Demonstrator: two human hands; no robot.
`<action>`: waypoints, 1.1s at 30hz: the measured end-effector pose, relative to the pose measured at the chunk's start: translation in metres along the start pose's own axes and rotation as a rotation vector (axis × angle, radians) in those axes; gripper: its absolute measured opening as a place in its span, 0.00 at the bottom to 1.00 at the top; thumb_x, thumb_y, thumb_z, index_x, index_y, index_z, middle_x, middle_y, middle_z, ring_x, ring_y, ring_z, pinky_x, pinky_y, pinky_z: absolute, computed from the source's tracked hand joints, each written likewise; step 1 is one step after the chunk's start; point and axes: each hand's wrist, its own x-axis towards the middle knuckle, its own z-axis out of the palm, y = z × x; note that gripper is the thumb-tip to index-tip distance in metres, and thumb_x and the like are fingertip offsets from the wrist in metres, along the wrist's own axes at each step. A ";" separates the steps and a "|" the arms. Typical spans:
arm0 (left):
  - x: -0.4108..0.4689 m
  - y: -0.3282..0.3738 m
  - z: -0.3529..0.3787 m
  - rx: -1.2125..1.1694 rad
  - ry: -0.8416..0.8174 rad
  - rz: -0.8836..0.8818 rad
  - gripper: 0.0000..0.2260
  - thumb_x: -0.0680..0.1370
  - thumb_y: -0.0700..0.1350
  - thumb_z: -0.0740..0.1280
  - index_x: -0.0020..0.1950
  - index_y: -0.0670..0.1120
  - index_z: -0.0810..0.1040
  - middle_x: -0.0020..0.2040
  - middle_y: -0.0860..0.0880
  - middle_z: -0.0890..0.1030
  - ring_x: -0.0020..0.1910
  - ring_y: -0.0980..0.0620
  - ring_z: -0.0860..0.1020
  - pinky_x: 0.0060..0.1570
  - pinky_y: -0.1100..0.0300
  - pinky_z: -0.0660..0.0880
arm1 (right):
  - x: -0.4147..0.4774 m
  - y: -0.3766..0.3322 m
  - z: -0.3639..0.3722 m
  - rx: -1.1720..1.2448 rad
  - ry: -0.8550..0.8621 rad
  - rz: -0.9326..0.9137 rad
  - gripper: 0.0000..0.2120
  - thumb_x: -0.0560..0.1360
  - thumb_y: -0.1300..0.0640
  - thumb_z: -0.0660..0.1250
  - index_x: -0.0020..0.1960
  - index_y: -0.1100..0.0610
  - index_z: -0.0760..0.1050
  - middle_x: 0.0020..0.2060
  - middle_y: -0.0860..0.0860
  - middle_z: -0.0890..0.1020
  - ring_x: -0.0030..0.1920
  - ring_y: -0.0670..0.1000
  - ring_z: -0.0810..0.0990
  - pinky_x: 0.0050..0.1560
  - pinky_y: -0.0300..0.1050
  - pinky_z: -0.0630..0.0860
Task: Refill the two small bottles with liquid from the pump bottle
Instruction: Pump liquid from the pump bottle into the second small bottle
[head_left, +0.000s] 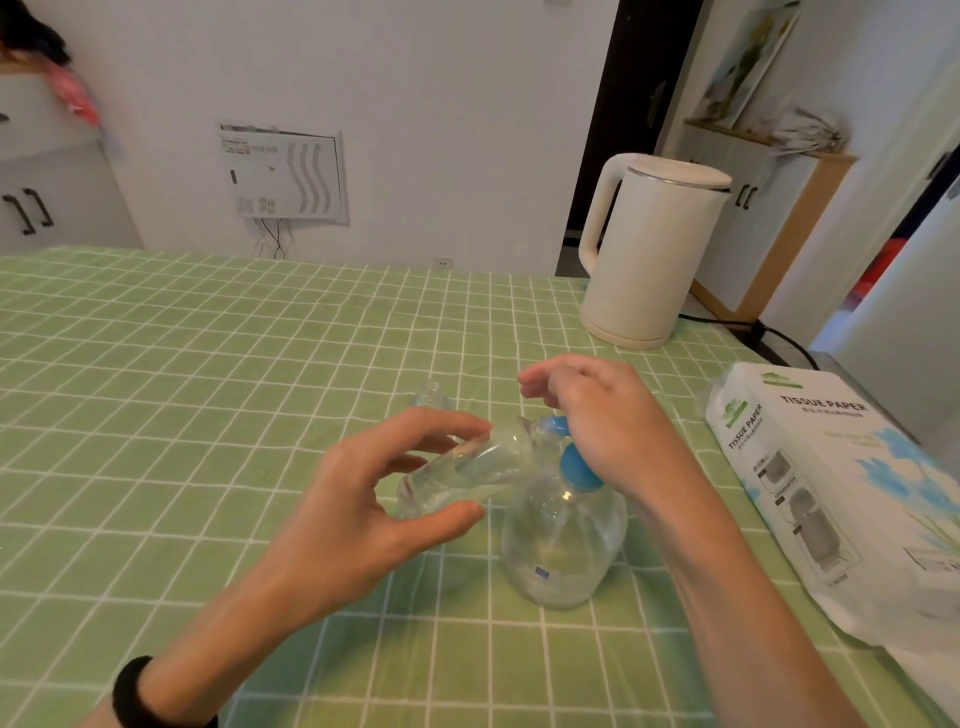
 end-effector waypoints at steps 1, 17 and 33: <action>0.000 0.000 0.000 0.001 0.000 -0.003 0.22 0.72 0.53 0.76 0.66 0.60 0.80 0.62 0.61 0.84 0.61 0.54 0.84 0.59 0.54 0.81 | 0.001 0.000 0.001 0.015 -0.009 0.002 0.17 0.81 0.56 0.57 0.50 0.46 0.84 0.47 0.40 0.86 0.47 0.35 0.80 0.44 0.35 0.71; 0.000 0.000 -0.001 0.003 0.003 0.011 0.21 0.73 0.52 0.76 0.65 0.58 0.81 0.63 0.60 0.84 0.61 0.54 0.84 0.59 0.54 0.81 | 0.001 -0.003 -0.001 0.014 -0.033 0.017 0.17 0.80 0.58 0.57 0.51 0.47 0.85 0.50 0.42 0.86 0.52 0.39 0.80 0.51 0.38 0.74; 0.000 -0.001 0.000 0.000 0.009 0.023 0.24 0.72 0.52 0.77 0.68 0.60 0.78 0.63 0.60 0.84 0.61 0.54 0.84 0.59 0.57 0.81 | 0.002 -0.001 0.000 0.003 -0.047 0.033 0.17 0.80 0.57 0.57 0.54 0.48 0.84 0.51 0.42 0.85 0.54 0.42 0.80 0.55 0.42 0.74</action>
